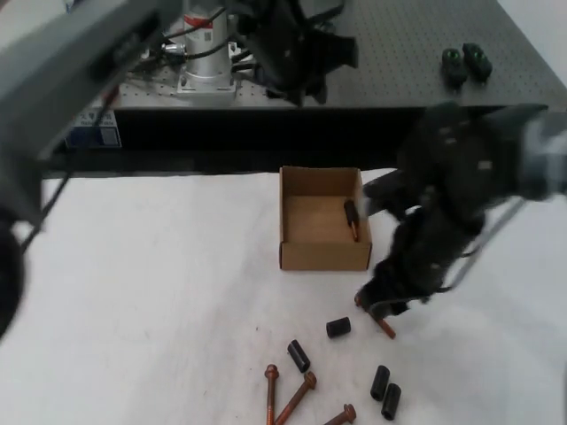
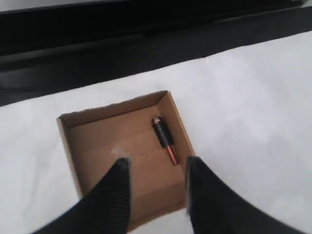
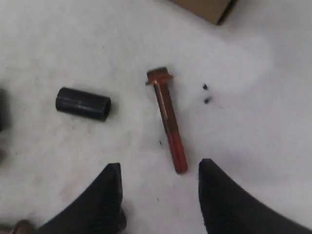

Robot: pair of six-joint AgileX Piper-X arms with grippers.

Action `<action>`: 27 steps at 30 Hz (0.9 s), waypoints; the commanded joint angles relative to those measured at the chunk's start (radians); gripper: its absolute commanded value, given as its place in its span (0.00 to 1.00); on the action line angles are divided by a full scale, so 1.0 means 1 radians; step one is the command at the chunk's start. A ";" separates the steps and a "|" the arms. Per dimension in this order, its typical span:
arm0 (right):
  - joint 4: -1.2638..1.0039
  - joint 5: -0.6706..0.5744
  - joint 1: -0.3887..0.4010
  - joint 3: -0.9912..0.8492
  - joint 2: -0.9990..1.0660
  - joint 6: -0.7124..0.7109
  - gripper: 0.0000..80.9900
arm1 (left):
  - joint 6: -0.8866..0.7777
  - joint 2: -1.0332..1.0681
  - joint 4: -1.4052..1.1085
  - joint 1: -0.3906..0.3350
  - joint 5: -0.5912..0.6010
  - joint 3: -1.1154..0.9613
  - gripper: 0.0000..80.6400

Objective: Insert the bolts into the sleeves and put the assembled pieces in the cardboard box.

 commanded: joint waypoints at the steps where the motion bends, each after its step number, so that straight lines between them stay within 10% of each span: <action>1: 0.004 0.026 0.016 -0.072 0.095 -0.025 0.44 | 0.012 -0.090 -0.045 0.005 -0.019 0.101 0.34; 8: 0.005 0.111 0.021 -0.141 0.221 -0.070 0.37 | 0.014 -0.331 -0.253 0.010 -0.019 0.491 0.34; 14: -0.016 0.115 0.021 -0.141 0.234 -0.107 0.02 | 0.075 -0.404 -0.277 0.006 0.004 0.639 0.34; 27: -0.041 0.042 -0.139 0.145 -0.172 0.066 0.04 | 0.210 -0.293 -0.274 -0.162 0.158 0.674 0.34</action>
